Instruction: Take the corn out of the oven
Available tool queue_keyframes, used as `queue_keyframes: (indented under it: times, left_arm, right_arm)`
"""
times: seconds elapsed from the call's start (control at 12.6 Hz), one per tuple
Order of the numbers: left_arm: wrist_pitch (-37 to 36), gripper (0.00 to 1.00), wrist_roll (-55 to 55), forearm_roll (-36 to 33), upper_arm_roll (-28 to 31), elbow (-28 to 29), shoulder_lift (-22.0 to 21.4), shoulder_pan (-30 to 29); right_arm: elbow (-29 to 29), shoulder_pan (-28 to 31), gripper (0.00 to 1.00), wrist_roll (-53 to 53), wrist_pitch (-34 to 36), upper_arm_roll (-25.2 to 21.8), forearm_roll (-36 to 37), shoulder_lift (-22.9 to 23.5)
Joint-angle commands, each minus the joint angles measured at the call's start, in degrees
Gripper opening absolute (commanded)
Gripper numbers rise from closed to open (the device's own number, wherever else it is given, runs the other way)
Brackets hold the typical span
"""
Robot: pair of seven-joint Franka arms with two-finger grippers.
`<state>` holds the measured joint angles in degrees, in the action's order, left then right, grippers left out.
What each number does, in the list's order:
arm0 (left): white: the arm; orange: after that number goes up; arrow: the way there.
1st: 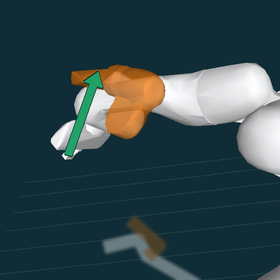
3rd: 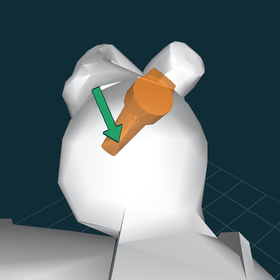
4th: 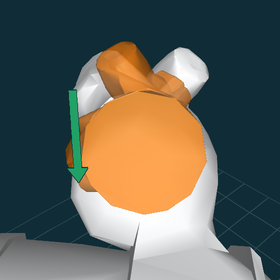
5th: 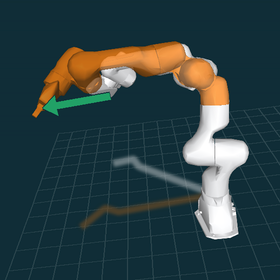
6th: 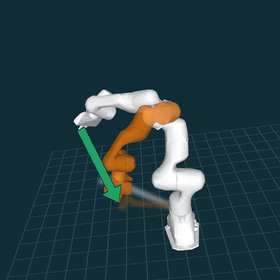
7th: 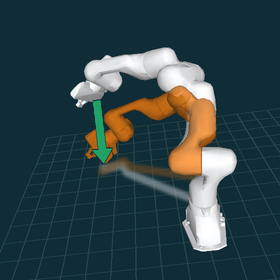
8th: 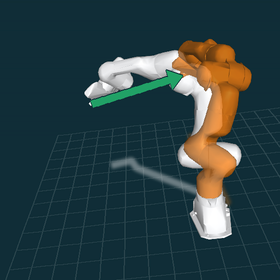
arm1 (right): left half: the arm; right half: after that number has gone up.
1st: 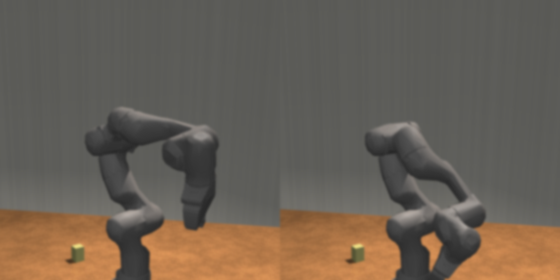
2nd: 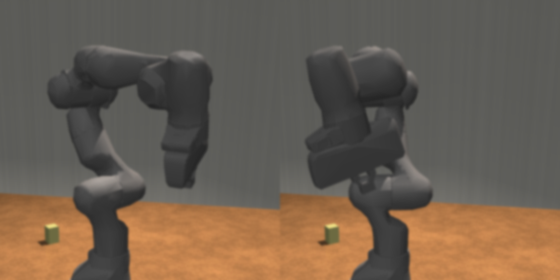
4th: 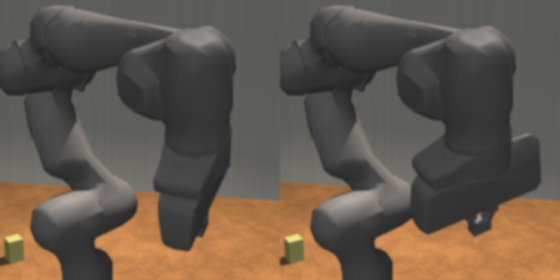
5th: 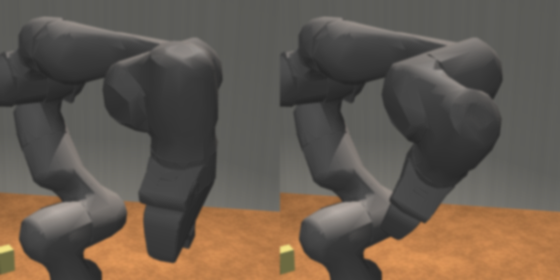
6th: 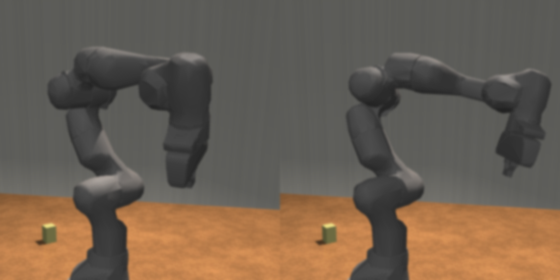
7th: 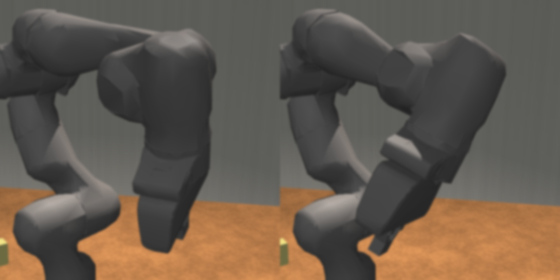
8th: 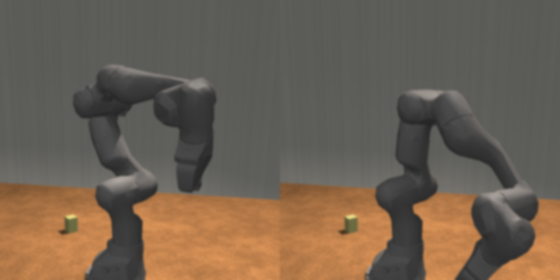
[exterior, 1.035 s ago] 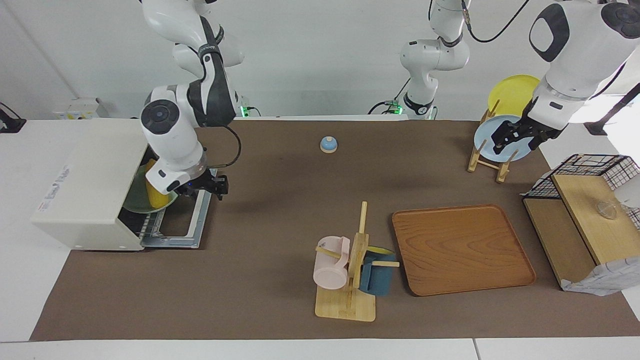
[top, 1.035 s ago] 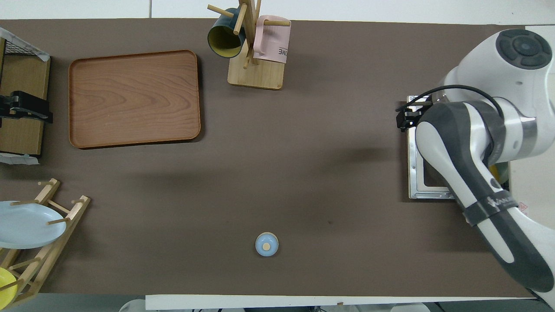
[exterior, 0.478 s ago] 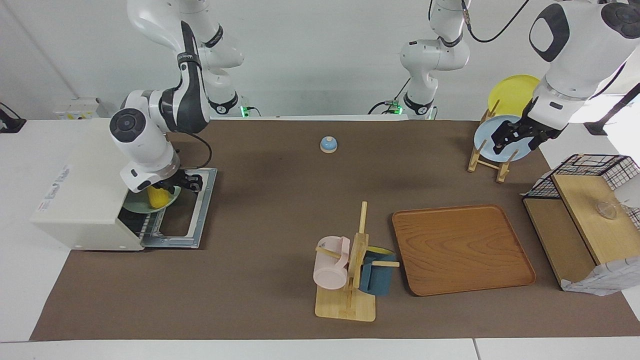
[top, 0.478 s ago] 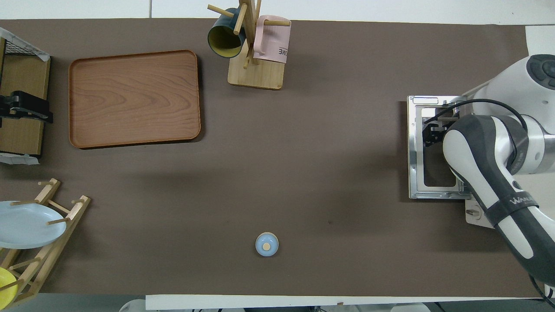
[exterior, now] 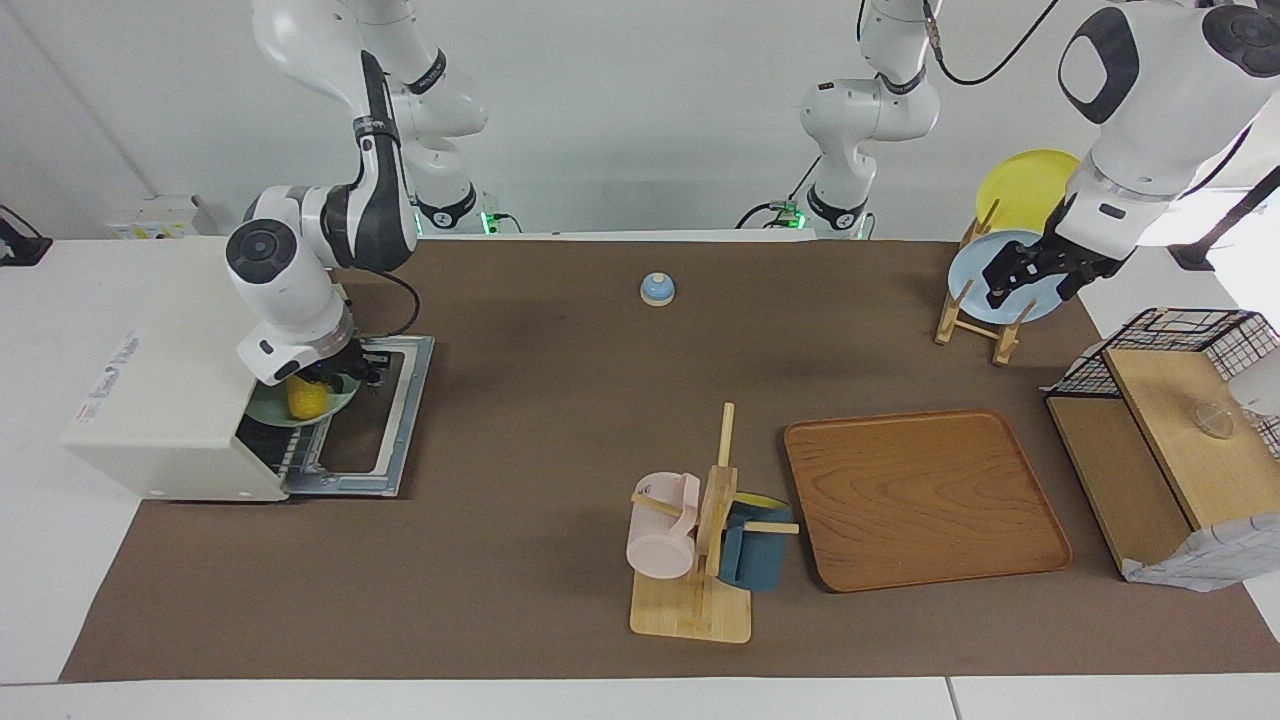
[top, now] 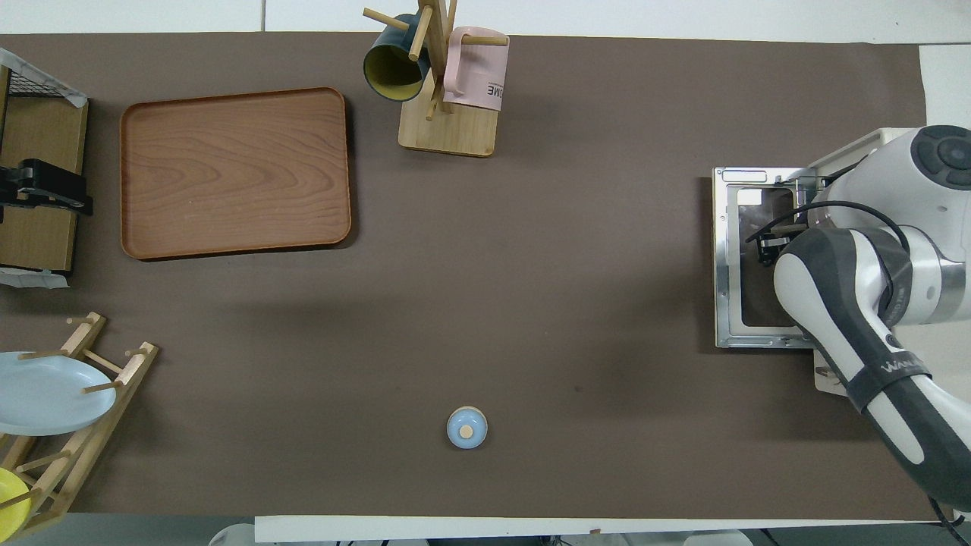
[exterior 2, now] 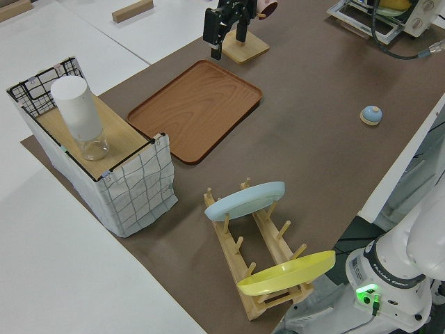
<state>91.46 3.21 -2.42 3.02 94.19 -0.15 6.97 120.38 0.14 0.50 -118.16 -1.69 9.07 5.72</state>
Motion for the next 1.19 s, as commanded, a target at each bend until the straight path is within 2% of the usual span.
queue_keyframes:
  times: [0.0,0.08,0.24,0.4,0.56,0.8,0.96,1.12]
  left_arm:
    - [0.1,1.00,-0.8,0.7,-0.2,-0.3,0.1,-0.6]
    - [0.0,1.00,-0.8,0.7,-0.3,-0.3,0.1,-0.6]
    - [0.1,1.00,-0.7,0.7,-0.2,-0.3,0.1,-0.6]
    - [0.1,1.00,-0.7,0.7,-0.2,-0.3,0.1,-0.6]
    - [0.1,1.00,-0.7,0.7,-0.3,-0.3,0.1,-0.6]
    - [0.0,1.00,-0.8,0.7,-0.3,-0.3,0.1,-0.6]
    - [-0.6,1.00,-0.7,0.7,-0.2,-0.3,0.0,-0.6]
    - [-0.7,1.00,-0.5,0.7,-0.2,0.1,-0.4,-0.8]
  right_arm:
    - [0.5,-3.3,0.00,-0.2,-0.1,0.6,2.3,-1.4]
    - [-0.6,-5.7,0.00,2.3,0.5,0.6,2.3,-1.1]
    - [-9.1,-14.4,0.00,10.6,8.4,0.6,2.4,2.3]
    - [-24.2,-23.9,0.00,23.3,19.6,0.7,1.3,9.4]
    - [-37.2,-31.8,0.00,34.3,24.1,0.7,-4.1,17.5]
    - [-48.1,-40.2,0.00,49.9,19.0,1.8,-7.0,28.0]
    - [-49.3,-40.6,0.00,57.1,10.9,4.7,-8.5,32.1]
    - [-49.0,-41.2,0.02,60.0,6.0,5.3,-8.5,34.3]
